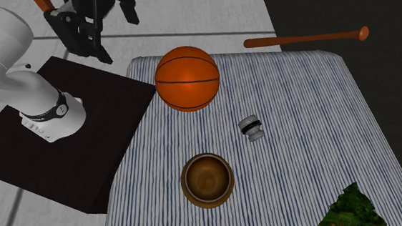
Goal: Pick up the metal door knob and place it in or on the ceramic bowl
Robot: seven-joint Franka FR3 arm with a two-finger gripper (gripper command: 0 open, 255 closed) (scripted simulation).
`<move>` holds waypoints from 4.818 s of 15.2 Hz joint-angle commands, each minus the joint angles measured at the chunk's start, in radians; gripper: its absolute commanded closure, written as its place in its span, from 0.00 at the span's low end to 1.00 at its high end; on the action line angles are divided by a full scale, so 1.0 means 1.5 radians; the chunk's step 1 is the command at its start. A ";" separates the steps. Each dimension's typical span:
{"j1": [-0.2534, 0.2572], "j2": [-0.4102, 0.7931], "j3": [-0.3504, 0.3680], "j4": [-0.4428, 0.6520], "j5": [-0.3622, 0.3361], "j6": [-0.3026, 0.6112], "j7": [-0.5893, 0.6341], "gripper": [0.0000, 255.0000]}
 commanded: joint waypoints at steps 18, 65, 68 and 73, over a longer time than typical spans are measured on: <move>-0.024 0.437 0.099 0.096 0.008 0.319 0.240 0.00; 0.035 1.008 0.050 0.531 -0.043 0.431 0.444 1.00; 0.034 0.989 0.051 0.526 -0.043 0.417 0.446 1.00; 0.032 0.958 0.053 0.522 -0.041 0.390 0.450 1.00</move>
